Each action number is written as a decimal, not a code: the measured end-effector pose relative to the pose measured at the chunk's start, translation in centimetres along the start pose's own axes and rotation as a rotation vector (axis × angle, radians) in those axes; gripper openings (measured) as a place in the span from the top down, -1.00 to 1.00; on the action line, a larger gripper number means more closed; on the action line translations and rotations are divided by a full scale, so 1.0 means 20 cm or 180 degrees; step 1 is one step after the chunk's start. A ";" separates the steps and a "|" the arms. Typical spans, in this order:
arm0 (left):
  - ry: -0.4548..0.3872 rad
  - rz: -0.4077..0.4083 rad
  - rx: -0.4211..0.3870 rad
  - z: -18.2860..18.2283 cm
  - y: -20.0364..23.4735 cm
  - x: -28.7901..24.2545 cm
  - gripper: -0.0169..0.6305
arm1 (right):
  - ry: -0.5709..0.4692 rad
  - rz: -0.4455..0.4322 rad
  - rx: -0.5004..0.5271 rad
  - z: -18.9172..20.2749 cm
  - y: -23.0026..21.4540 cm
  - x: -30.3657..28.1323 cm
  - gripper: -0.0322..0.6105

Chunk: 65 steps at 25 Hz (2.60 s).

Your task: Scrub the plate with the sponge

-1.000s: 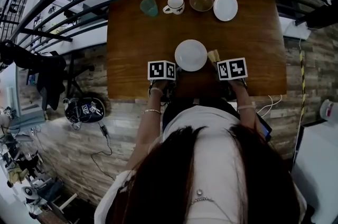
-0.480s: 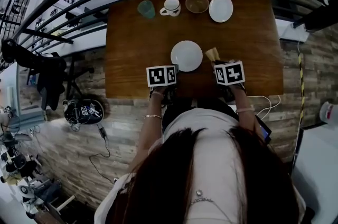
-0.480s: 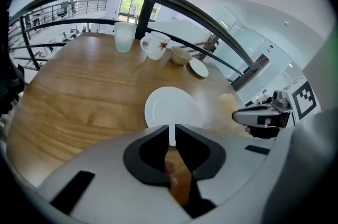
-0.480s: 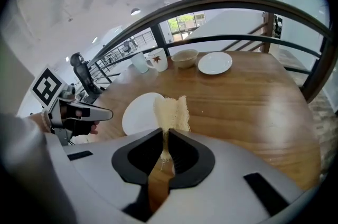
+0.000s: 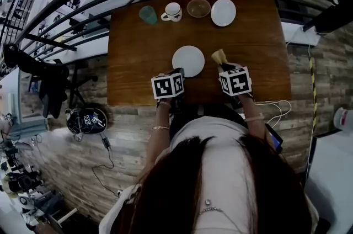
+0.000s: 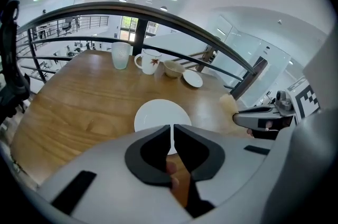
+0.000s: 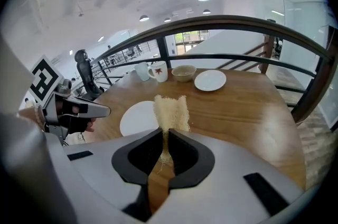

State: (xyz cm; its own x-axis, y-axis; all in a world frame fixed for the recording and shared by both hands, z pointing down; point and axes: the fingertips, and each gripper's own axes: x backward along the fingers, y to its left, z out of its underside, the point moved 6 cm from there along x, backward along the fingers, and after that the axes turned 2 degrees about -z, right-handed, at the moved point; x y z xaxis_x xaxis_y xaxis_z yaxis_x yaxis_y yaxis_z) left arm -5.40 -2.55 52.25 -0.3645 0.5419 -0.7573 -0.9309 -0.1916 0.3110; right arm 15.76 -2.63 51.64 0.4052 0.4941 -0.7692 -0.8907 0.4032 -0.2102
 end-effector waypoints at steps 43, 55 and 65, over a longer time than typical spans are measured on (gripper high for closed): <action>-0.0439 0.0068 -0.0311 -0.05 -0.37 0.12 0.89 | -0.0645 0.0154 0.0062 0.06 -0.14 0.24 0.72; -0.0436 0.0107 -0.0293 -0.04 -0.38 0.12 0.89 | -0.0635 0.0152 0.0053 0.06 -0.14 0.23 0.72; -0.0411 0.0159 -0.0333 -0.05 -0.38 0.11 0.89 | -0.0630 0.0159 0.0036 0.05 -0.13 0.22 0.72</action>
